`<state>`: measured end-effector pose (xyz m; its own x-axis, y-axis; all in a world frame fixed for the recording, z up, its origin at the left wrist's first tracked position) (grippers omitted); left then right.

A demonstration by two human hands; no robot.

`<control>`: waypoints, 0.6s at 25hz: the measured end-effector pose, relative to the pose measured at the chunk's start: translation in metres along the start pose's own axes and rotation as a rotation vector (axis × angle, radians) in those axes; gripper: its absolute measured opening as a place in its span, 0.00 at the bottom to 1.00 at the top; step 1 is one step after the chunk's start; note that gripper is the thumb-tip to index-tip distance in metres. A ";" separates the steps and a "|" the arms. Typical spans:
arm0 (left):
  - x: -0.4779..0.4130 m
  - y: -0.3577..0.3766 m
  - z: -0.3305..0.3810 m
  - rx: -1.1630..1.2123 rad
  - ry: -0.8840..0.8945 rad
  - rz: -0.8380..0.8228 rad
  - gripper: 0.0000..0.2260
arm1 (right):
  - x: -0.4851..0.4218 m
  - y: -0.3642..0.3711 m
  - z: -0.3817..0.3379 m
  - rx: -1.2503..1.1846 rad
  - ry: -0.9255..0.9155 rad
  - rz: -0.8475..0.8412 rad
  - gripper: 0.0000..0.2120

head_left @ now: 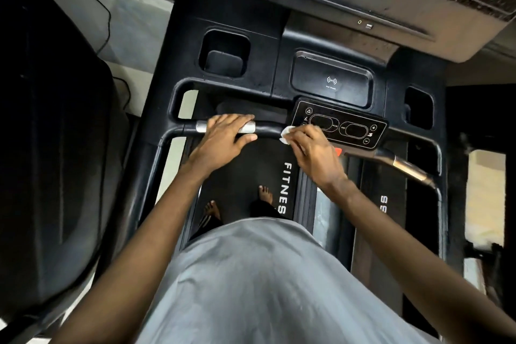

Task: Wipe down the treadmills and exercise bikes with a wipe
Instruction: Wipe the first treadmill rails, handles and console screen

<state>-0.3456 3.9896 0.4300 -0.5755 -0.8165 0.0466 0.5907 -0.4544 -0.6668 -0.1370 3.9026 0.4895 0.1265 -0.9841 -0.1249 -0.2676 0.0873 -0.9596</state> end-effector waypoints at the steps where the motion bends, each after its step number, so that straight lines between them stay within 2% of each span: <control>1: 0.000 -0.001 -0.001 0.008 0.002 -0.009 0.23 | 0.004 0.001 0.001 -0.007 0.028 0.015 0.06; 5: 0.006 -0.011 -0.011 0.023 0.012 -0.019 0.23 | 0.024 -0.006 0.012 -0.065 0.244 0.115 0.05; 7: 0.010 -0.015 -0.017 0.014 0.022 -0.018 0.23 | 0.025 -0.004 0.009 -0.078 0.293 0.161 0.05; 12: 0.017 -0.026 -0.028 -0.019 -0.012 -0.001 0.24 | -0.010 0.019 -0.028 -0.082 0.256 0.211 0.07; 15: 0.021 -0.028 -0.031 -0.035 -0.004 -0.022 0.24 | -0.021 0.024 -0.039 -0.024 0.251 0.159 0.11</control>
<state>-0.3920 3.9965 0.4266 -0.5854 -0.8082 0.0644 0.5583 -0.4594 -0.6909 -0.1838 3.9196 0.4785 -0.1578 -0.9663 -0.2035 -0.2885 0.2422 -0.9263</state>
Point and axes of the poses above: each hand's wrist, its own x-axis away from the middle knuckle, its own y-axis out of the palm, z = x × y, the point moved 3 cm from there along -x, towards the middle knuckle, and after that the axes turned 8 degrees about x, right-handed, at the moved point
